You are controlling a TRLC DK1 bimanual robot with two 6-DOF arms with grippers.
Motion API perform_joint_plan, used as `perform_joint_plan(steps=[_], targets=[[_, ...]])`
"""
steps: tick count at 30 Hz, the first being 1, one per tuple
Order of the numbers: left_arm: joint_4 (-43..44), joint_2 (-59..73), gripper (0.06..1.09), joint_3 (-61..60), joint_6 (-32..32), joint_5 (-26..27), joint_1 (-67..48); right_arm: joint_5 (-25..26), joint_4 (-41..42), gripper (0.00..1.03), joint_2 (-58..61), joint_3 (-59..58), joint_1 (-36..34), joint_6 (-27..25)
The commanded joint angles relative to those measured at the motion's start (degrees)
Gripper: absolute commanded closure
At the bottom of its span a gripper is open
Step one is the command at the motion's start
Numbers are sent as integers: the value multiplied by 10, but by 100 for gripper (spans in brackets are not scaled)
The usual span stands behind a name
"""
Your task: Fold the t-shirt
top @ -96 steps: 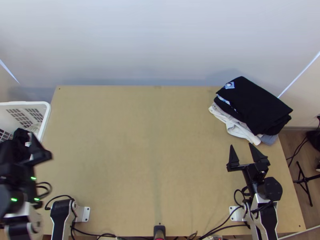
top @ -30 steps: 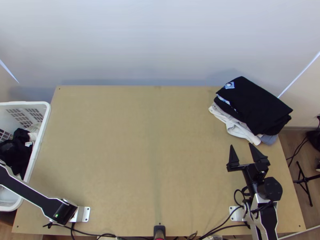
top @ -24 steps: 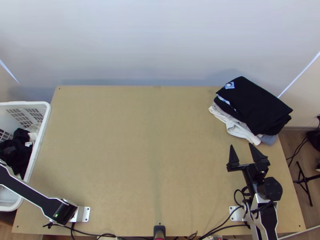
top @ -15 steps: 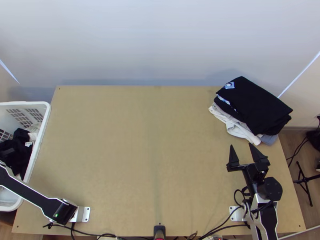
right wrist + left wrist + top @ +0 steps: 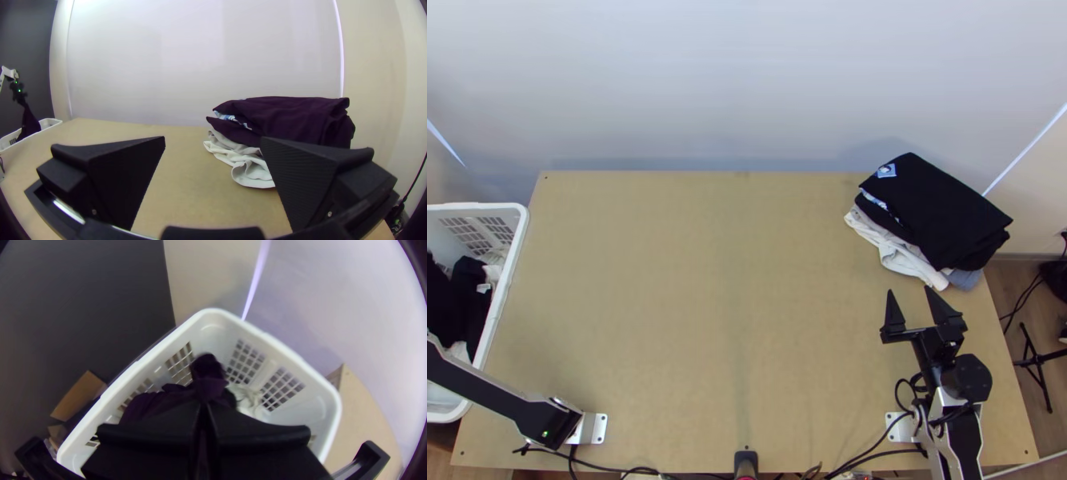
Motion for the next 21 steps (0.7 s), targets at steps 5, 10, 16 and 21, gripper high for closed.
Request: perform_joint_plan(steps=[5,10,16,21], targets=[[-94,-245,105,-18,-92,79,-108,0,0,4,0,0,0,0],[-131,-351,105,-96,-101,78,-214,0,0,4,0,0,0,0],[-116,-488,105,-283,-98,62,-393,0,0,4,0,0,0,0],[-30,-608,105,-478,-115,-51,-589,0,0,4,0,0,0,0]])
